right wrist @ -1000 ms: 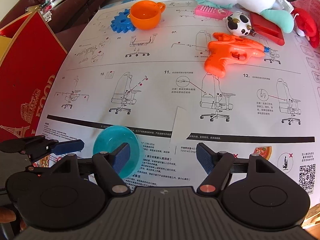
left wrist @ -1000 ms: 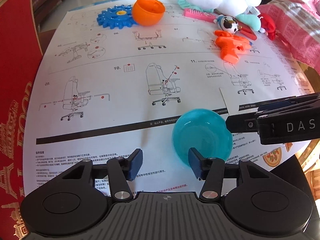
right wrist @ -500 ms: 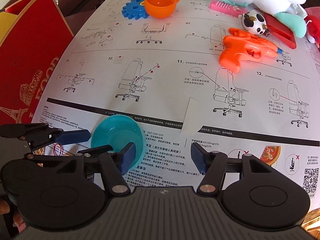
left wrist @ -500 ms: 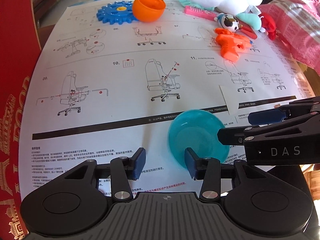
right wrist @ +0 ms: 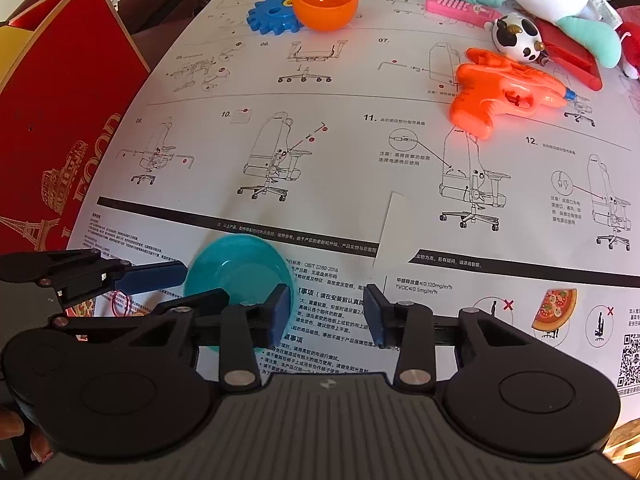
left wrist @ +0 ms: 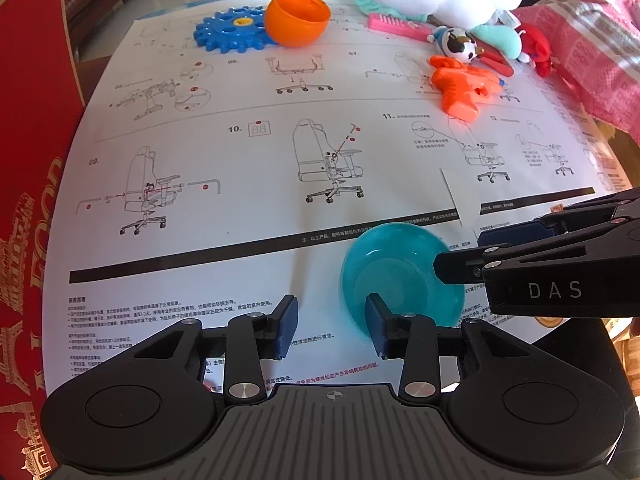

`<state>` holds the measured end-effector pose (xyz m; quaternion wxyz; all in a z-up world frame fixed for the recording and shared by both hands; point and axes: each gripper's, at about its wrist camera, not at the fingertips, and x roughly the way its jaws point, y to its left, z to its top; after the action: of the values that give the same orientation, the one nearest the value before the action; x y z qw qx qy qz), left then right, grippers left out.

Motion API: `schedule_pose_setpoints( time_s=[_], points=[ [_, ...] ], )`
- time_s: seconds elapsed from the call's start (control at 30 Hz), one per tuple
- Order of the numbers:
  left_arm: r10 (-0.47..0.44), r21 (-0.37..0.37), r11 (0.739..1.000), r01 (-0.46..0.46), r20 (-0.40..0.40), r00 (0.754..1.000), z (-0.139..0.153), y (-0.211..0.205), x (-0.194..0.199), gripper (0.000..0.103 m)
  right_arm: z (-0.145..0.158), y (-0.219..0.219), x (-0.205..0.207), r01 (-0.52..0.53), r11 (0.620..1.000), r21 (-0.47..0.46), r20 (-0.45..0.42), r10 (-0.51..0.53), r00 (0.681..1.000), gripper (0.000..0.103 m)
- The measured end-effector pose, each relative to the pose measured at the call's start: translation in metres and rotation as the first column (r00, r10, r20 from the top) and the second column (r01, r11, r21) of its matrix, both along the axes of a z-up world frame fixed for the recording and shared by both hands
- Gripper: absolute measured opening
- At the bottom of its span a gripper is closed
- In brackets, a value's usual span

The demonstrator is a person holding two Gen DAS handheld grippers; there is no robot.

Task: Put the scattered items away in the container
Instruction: 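Close both grippers on the rim of the teal bowl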

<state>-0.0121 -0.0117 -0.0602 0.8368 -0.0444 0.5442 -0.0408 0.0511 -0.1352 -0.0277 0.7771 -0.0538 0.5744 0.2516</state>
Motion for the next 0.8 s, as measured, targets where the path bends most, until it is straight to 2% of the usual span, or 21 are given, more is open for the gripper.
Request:
schedule_pose_setpoints(
  time_s=[0.2, 0.63, 0.67, 0.77, 0.8],
  points=[
    [-0.024, 0.034, 0.999, 0.024, 0.013, 1.000, 0.000, -0.005, -0.002, 0.051, 0.000, 0.003, 0.000, -0.003, 1.000, -0.010, -0.003, 0.003, 1.000, 0.045],
    [-0.035, 0.038, 0.999, 0.035, 0.020, 0.999, -0.001, -0.006, -0.003, 0.052, -0.005, 0.009, -0.003, -0.009, 1.000, -0.028, -0.019, 0.009, 1.000, 0.044],
    [-0.038, 0.039, 0.999, 0.037, 0.020, 0.999, -0.002, -0.007, -0.003, 0.054, -0.005, 0.010, -0.004, -0.013, 1.000, -0.024, -0.021, 0.013, 1.000, 0.037],
    [-0.043, 0.028, 0.999, 0.042, 0.019, 0.999, -0.002, -0.007, -0.003, 0.057, -0.002, 0.012, -0.006, -0.019, 1.000, -0.015, -0.012, 0.019, 1.000, 0.007],
    [-0.045, 0.032, 0.998, 0.045, 0.020, 0.999, -0.002, -0.008, -0.003, 0.058, -0.001, 0.014, -0.007, -0.027, 0.999, -0.020, -0.003, 0.026, 1.000, 0.003]
  ],
)
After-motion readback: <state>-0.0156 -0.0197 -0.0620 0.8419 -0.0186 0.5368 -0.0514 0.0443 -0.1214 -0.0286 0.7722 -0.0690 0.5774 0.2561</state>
